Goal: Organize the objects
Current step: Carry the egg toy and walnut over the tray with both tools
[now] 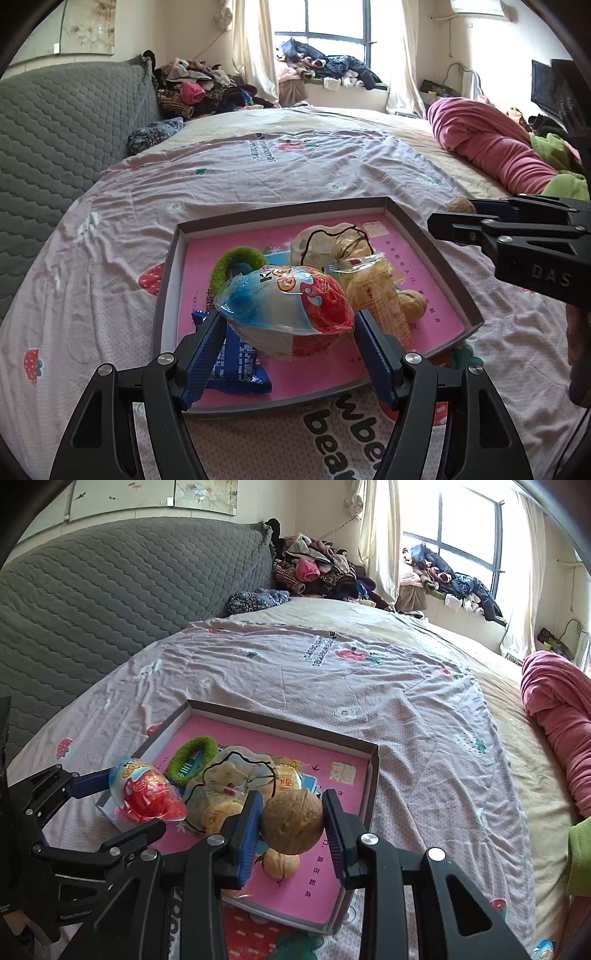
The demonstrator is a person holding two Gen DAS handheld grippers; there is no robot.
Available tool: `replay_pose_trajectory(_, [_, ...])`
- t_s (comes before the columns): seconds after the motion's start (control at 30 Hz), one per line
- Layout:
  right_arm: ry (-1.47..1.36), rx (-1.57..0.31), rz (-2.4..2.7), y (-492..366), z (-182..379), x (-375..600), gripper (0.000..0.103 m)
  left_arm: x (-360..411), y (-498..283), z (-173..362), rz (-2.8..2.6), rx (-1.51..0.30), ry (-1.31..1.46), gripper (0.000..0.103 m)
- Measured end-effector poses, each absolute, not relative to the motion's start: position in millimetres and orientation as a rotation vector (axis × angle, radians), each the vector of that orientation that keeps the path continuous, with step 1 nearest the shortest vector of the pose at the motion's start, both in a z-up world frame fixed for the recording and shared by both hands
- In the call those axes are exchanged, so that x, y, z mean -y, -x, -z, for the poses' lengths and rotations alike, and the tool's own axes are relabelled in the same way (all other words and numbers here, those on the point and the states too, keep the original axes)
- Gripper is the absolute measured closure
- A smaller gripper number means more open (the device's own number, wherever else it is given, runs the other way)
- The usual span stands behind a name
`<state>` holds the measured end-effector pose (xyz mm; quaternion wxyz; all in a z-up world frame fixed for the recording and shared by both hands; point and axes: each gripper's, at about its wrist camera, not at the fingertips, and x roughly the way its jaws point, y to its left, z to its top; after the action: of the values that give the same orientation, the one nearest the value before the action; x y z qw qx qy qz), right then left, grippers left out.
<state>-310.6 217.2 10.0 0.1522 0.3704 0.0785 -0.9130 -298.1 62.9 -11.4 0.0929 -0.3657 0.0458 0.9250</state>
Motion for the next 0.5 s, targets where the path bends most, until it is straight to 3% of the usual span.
replay_pose_trajectory(0.5, [-1.107,-0.231,2.627,347.9,19.3,-221.2,0.069,-64.0,307.8,41.4,-2.73,-0.125,1.094,0.031])
